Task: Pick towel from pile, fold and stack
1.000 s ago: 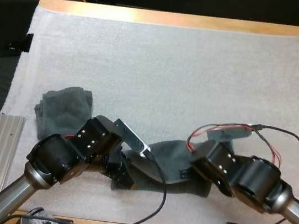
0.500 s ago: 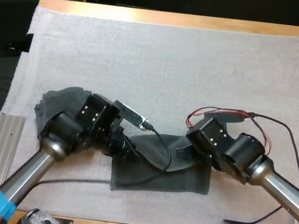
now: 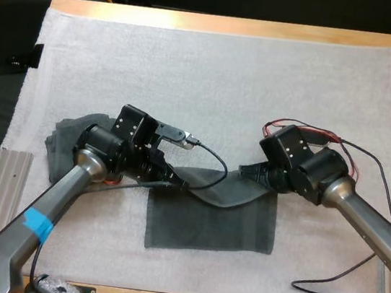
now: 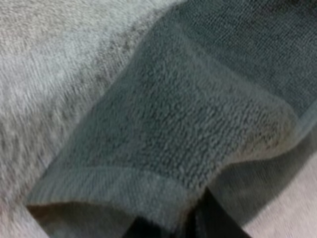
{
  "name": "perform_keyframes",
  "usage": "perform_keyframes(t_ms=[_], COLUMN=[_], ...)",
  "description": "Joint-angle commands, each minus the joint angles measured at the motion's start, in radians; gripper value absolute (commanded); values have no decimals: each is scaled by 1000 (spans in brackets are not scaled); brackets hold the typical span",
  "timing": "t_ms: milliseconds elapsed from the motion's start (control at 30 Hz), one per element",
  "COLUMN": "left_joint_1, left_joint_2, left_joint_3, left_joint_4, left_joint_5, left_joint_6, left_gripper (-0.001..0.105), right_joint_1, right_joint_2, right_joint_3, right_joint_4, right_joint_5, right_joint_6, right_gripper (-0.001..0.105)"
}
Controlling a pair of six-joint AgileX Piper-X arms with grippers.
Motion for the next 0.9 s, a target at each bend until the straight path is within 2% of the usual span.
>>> perform_keyframes(t_ms=[0,167,367,467,533,667,867], left_joint_1=[12,53,119,142,145,145,145], left_joint_2=[18,77,127,145,162,218,244], left_joint_3=[0,0,-2,-2,-2,-2,-2], left_joint_4=[-30,-68,-110,-129,-139,-141,-192], left_joint_5=[6,13,80,119,146,178,179], left_joint_6=[0,0,-13,-16,-11,-10,-26], left_gripper=[0,0,0,5,6,0,0], right_joint_1=[-15,-57,-96,-110,-119,-135,-150], right_joint_2=[13,50,90,107,117,146,179], right_joint_3=[-3,-3,-3,-3,-3,-3,-3], right_joint_4=[-21,-82,-162,-198,-220,-267,-299], right_joint_5=[-10,-86,-145,-158,-176,-227,-243], right_joint_6=[5,37,107,134,160,193,202], right_gripper=[2,2,2,2,2,2,2])
